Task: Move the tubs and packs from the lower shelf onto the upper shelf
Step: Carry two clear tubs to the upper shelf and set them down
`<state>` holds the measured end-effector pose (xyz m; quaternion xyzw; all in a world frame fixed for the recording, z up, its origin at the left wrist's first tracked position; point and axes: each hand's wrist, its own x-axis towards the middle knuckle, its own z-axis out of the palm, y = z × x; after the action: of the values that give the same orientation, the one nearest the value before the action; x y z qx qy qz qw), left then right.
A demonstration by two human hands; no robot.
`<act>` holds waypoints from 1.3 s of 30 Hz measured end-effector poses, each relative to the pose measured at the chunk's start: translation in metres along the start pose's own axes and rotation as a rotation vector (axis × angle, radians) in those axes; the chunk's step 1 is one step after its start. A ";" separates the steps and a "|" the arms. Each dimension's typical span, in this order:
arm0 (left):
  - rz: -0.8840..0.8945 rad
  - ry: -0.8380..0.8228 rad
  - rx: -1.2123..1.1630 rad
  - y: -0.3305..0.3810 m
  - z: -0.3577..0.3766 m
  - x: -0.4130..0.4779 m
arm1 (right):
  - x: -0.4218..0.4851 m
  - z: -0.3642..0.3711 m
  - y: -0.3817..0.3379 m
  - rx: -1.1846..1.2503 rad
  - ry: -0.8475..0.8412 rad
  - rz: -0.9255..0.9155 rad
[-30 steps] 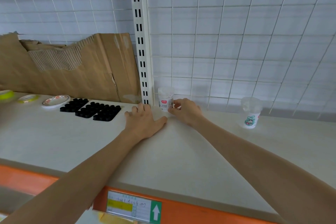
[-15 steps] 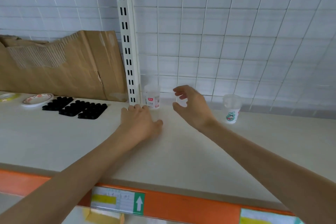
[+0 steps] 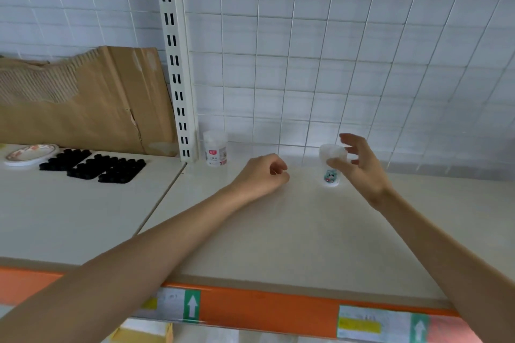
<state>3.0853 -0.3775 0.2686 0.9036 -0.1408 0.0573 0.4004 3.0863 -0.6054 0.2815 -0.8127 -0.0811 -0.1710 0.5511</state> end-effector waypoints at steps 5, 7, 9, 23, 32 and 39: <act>0.081 0.031 -0.033 -0.013 0.005 -0.008 | 0.004 0.002 0.018 -0.045 -0.195 0.158; 0.096 0.042 -0.041 -0.013 0.005 -0.007 | 0.003 0.002 0.025 -0.108 -0.244 0.127; 0.100 0.042 -0.047 -0.014 0.005 -0.006 | 0.002 0.002 0.024 -0.130 -0.255 0.095; 0.079 0.040 -0.261 0.011 -0.007 -0.011 | -0.023 0.040 -0.011 -0.166 -0.149 -0.009; 0.108 0.091 -0.277 0.001 -0.009 -0.002 | -0.022 0.038 -0.009 -0.042 -0.283 -0.033; 0.122 0.002 -0.359 -0.002 -0.012 -0.003 | -0.018 0.026 -0.007 0.005 -0.353 -0.029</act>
<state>3.0827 -0.3673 0.2745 0.8075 -0.2028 0.0564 0.5511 3.0727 -0.5773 0.2721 -0.8276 -0.1887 -0.0335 0.5276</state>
